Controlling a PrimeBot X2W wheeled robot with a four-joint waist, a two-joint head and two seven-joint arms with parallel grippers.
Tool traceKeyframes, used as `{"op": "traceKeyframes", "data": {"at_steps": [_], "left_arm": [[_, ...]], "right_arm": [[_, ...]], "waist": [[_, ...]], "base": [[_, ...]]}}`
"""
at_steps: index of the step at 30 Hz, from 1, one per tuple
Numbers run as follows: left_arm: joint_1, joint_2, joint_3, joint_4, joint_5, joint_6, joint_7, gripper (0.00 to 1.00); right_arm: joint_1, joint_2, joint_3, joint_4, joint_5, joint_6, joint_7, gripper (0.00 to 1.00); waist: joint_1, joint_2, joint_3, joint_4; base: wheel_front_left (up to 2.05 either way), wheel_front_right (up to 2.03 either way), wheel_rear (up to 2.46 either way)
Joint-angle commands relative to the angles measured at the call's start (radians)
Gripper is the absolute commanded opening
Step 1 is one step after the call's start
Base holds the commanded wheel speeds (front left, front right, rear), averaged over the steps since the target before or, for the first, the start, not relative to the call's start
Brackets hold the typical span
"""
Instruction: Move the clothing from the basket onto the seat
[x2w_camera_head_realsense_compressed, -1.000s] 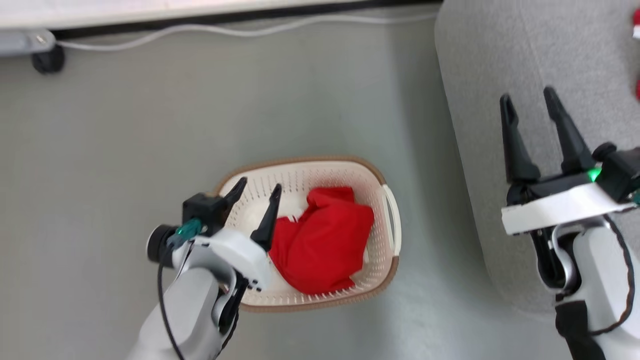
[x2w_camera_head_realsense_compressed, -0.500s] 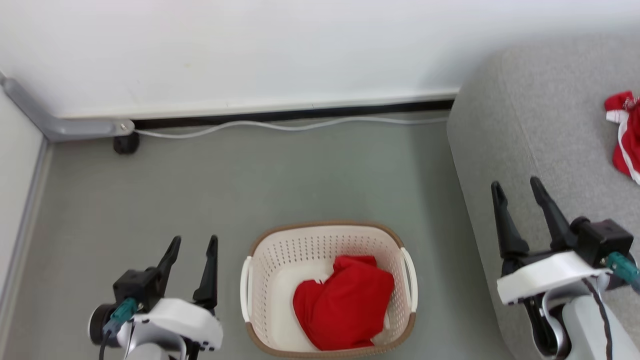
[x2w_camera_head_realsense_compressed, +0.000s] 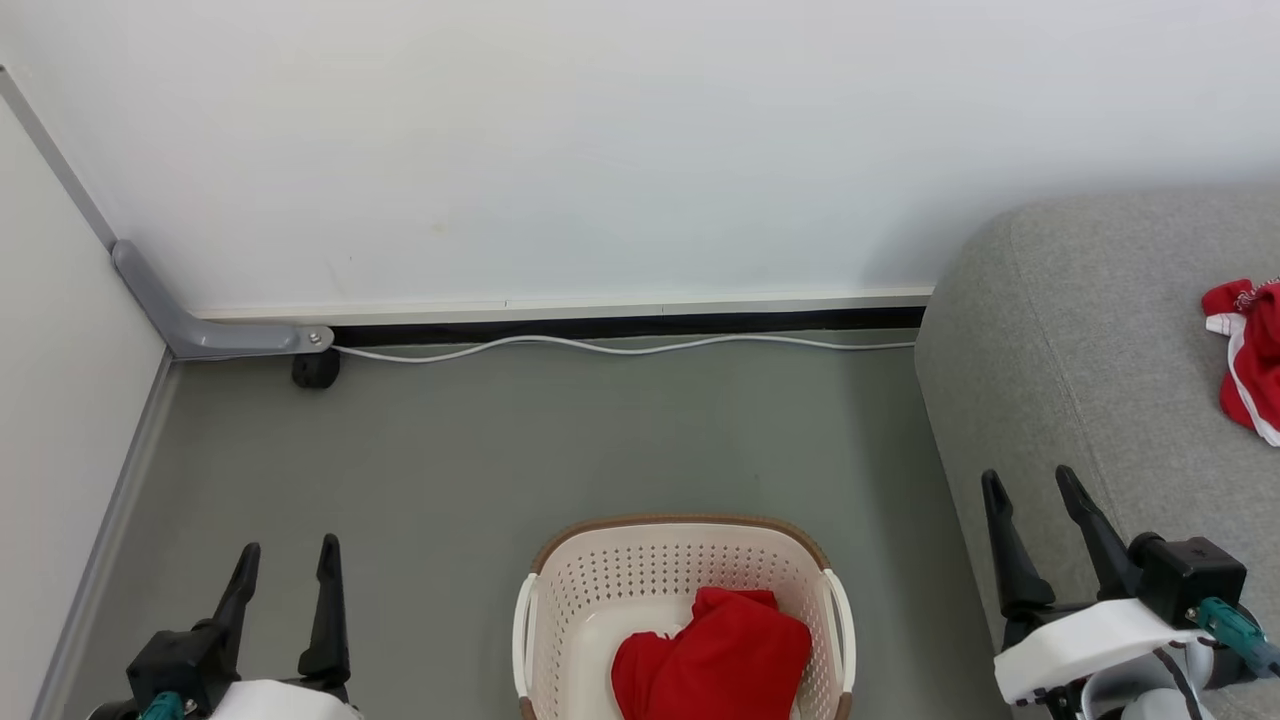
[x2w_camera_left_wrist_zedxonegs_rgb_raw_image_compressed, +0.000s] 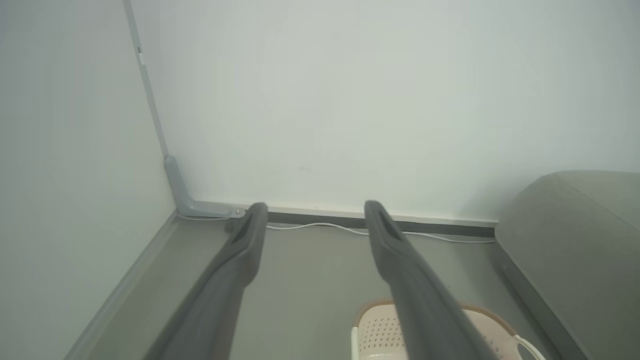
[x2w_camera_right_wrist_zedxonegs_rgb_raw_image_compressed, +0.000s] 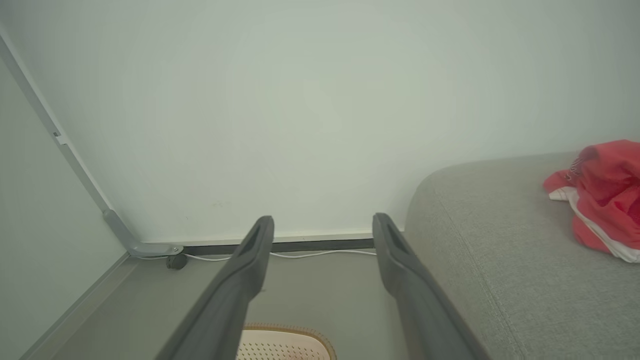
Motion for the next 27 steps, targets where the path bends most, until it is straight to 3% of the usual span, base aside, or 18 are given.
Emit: {"op": "traceKeyframes", "data": {"at_steps": [1,13,20,27], "left_arm": [[-0.017,0.011,0.040,-0.033,0.011,-0.009,-0.009,1.00],[0.035,0.005,0.067,-0.075,0.028,-0.005,-0.009,1.00],[0.017,0.004,0.000,-0.039,-0.015,0.004,-0.009,1.00],[-0.040,0.004,-0.099,0.038,-0.059,-0.008,-0.009,1.00]], "right_arm": [[-0.010,-0.006,0.015,-0.020,-0.017,0.003,-0.006,1.00],[0.006,0.003,-0.006,-0.022,-0.026,0.003,-0.006,1.00],[-0.013,0.005,0.003,-0.035,-0.021,0.003,-0.006,1.00],[-0.084,-0.006,0.024,-0.071,-0.009,0.003,-0.006,1.00]], "waist": [[0.0000,-0.0001,-0.004,0.003],[0.0000,-0.0001,-0.011,0.001],[0.0000,-0.0001,0.021,-0.009],[0.0000,-0.0001,0.127,-0.034]], "base": [[0.00,0.00,0.00],[0.00,0.00,0.00],[0.00,0.00,0.00],[0.00,0.00,0.00]]}}
